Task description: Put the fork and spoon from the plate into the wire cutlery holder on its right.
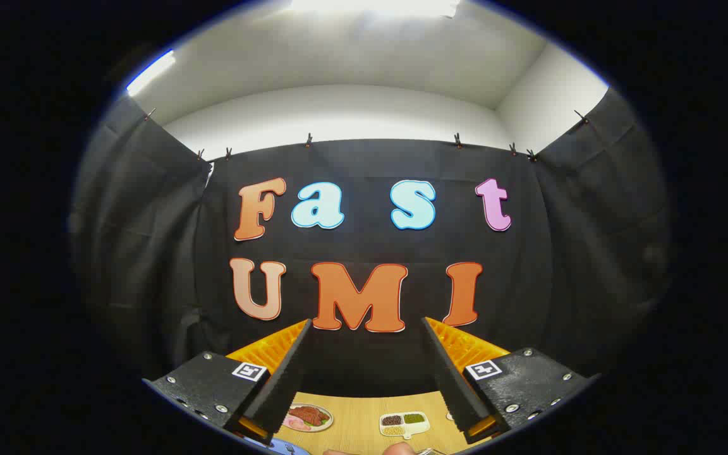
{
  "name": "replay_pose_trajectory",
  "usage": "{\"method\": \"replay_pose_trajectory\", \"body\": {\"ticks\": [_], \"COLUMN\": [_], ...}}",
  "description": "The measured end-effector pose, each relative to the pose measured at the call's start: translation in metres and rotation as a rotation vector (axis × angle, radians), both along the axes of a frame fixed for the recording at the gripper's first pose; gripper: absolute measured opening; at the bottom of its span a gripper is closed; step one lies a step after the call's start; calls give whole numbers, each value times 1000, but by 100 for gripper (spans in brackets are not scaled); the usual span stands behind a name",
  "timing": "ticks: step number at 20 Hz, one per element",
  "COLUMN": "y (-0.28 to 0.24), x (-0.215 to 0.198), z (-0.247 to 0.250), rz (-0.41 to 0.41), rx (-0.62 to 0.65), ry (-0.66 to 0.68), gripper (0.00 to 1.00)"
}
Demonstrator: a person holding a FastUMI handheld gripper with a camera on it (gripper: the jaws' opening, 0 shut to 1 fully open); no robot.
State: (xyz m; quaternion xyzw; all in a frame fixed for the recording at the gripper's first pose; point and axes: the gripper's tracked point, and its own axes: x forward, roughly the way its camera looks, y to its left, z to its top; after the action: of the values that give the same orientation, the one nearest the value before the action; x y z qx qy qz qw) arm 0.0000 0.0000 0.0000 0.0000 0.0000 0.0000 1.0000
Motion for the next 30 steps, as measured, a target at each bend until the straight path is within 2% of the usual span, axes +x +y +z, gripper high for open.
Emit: {"method": "replay_pose_trajectory", "body": {"ticks": [11, 16, 26, 30], "y": [12, 39, 128, 157], "x": [9, 8, -7, -22], "z": [-9, -22, -138, -202], "rz": [69, 126, 294, 357], "rx": [23, 35, 9, 0], "ry": [12, 37, 253, 421], "gripper": [98, 98, 98, 98]}}
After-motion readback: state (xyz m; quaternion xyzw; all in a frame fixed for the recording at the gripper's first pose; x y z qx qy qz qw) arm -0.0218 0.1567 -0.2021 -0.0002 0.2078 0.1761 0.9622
